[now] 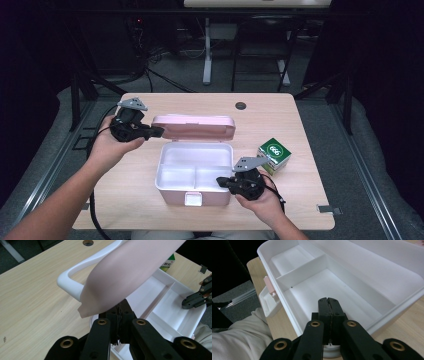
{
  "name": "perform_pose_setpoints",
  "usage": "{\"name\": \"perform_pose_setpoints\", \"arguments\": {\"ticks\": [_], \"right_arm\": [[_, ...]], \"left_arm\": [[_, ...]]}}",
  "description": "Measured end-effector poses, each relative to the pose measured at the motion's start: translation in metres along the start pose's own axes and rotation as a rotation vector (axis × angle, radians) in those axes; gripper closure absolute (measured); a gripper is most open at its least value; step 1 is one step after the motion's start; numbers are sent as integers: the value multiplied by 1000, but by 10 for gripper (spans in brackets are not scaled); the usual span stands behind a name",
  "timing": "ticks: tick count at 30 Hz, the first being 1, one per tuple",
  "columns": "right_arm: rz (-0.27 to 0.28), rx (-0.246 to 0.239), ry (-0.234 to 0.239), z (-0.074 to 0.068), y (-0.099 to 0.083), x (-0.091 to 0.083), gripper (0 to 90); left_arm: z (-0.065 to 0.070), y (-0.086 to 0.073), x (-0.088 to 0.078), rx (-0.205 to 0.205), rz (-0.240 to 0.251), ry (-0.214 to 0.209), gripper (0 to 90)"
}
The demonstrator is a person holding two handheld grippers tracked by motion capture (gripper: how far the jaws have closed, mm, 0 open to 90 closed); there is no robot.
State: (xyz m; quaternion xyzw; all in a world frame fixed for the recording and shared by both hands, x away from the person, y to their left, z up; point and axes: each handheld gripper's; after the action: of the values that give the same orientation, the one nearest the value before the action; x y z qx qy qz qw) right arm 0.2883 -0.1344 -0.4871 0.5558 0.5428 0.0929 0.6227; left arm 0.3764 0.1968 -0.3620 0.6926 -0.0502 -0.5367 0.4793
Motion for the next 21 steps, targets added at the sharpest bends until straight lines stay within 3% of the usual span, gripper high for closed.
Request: {"name": "perform_pose_setpoints", "arguments": {"ticks": [8, 15, 21], "right_arm": [[0, -10, -7, -1, 0, 0, 900], [4, -11, -12, -1, -1, 0, 900], [3, -10, -7, -1, 0, 0, 900]], "left_arm": [[-8, 3, 1, 2, -24, 15, 886], [-11, 9, 6, 35, -74, 29, 892], [-13, 10, 11, 31, -92, 33, 890]]}}
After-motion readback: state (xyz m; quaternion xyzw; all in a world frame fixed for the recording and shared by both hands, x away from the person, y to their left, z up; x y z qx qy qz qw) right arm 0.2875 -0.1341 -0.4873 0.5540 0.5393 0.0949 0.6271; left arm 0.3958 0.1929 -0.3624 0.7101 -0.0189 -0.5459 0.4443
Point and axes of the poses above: each handheld gripper's, and its own axes: x roughly forward along the jaws, y roughly out of its top, z roughly to its right, and after that the axes turned 3 degrees about x, right-handed
